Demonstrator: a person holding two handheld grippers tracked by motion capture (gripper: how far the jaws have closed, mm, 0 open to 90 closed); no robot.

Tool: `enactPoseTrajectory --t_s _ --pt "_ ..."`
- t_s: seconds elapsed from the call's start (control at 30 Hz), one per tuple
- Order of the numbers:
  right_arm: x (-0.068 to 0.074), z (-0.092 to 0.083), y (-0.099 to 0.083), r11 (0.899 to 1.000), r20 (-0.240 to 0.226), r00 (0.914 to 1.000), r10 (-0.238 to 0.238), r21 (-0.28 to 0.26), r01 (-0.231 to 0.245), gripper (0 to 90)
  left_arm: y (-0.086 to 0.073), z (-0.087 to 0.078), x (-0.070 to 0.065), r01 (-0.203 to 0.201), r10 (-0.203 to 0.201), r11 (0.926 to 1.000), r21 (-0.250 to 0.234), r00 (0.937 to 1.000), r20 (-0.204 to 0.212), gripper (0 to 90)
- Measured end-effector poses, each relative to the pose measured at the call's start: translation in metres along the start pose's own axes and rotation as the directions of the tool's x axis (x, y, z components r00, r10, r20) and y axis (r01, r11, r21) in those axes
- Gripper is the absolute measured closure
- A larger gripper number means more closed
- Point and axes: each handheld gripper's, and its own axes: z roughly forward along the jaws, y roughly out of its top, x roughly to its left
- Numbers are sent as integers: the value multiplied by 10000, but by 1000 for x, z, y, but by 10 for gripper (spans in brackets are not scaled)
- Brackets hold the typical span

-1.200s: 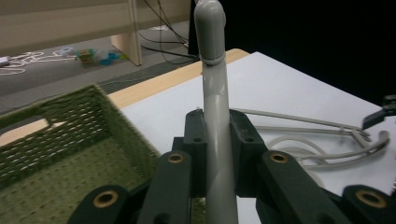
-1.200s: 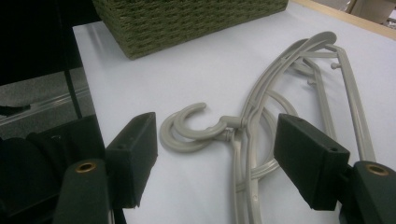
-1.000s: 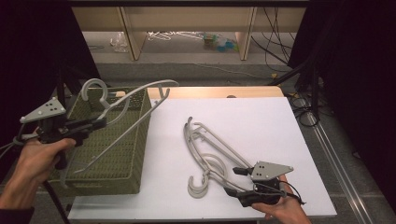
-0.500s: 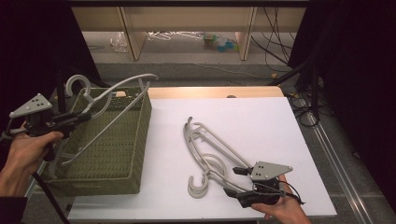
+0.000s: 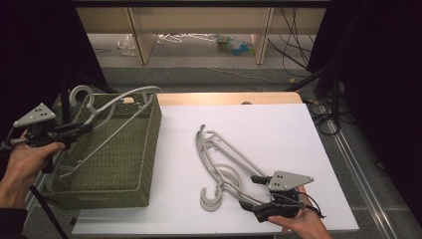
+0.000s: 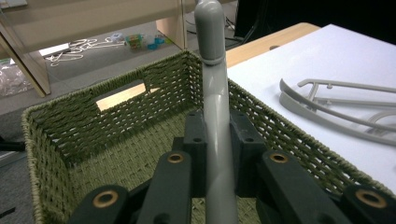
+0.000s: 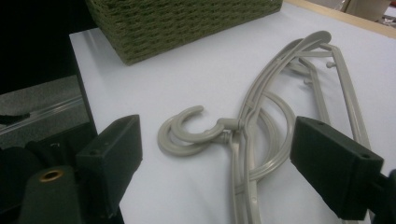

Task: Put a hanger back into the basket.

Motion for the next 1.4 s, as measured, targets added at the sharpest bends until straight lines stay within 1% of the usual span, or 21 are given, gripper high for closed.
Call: enactPoseTrajectory --t_s 0.17,0.23,0.3,0.43,0.53,0.6,0.63,0.7,0.77,0.8,0.87,0.9,0.97,1.0,1.03,1.1,1.17,1.23,1.33,1.37,1.4 --pt "0 -1 0 10000 -93 10000 -18 -29 18 163 -3 2 5 249 -247 9997 85 9994 -228 788" --pt "0 -1 0 10000 -91 9999 -55 -47 54 163 -5 3 8 208 -203 9996 177 9993 -324 788" --pt "0 0 0 10000 -108 9999 -44 -35 43 163 -6 5 10 310 -300 9992 258 9988 -386 788" --pt "0 0 0 10000 -88 10000 -45 -15 45 164 -10 11 13 273 -241 9977 621 9984 -521 788" --pt "0 0 0 10000 -81 9999 -59 -8 59 164 -12 12 16 459 -430 9974 561 9977 -515 788" --pt "0 0 0 10000 -83 10000 -49 -7 49 164 -14 13 18 553 -520 9965 629 9972 -533 788" --pt "0 0 0 10000 -80 10000 -54 -4 54 164 -15 13 19 549 -507 9961 696 9968 -616 788" --pt "0 0 0 10000 -81 9999 -65 5 65 165 -17 13 20 700 -658 9953 666 9958 -638 788" --pt "0 0 0 10000 -78 10000 -55 1 55 165 -19 14 22 727 -664 9939 825 9949 -762 788" --pt "0 0 0 10000 -83 10000 -54 8 54 165 -21 15 22 814 -753 9933 819 9944 -743 788" --pt "-1 0 0 10000 -58 9999 -82 28 83 165 -22 18 23 842 -774 9921 931 9943 -737 788" --pt "-1 0 0 9999 -80 9999 -119 18 119 165 -23 20 23 922 -847 9906 1007 9935 -759 788" --pt "-1 0 0 9999 -48 9999 -123 4 123 165 -24 25 22 894 -803 9887 1206 9937 -784 788" --pt "-1 0 0 9999 -54 9999 -121 7 121 166 -24 26 22 774 -668 9865 1443 9948 -773 788" --pt "-1 0 0 9999 -44 9999 -104 26 104 166 -25 28 23 766 -659 9843 1588 9952 -719 788" --pt "-1 -1 0 10000 -103 9999 -71 40 71 166 -28 34 22 1017 -930 9823 1572 9937 -618 787" --pt "-1 -1 0 10000 -111 9999 -76 45 76 166 -31 37 23 991 -883 9781 1829 9939 -668 786" --pt "-1 -1 0 10000 -97 9999 -84 29 84 167 -35 41 24 1190 -1075 9734 1956 9918 -688 786" --pt "-1 -1 0 10000 -115 9999 -88 40 88 167 -39 46 26 1308 -1149 9662 2222 9899 -830 785" --pt "-1 -1 0 9999 -112 9999 -91 43 92 167 -41 47 26 1306 -1113 9644 2298 9892 -950 784" --pt "-1 -1 0 9999 -113 9999 -89 52 90 167 -42 49 26 1399 -1219 9615 2364 9885 -896 784"
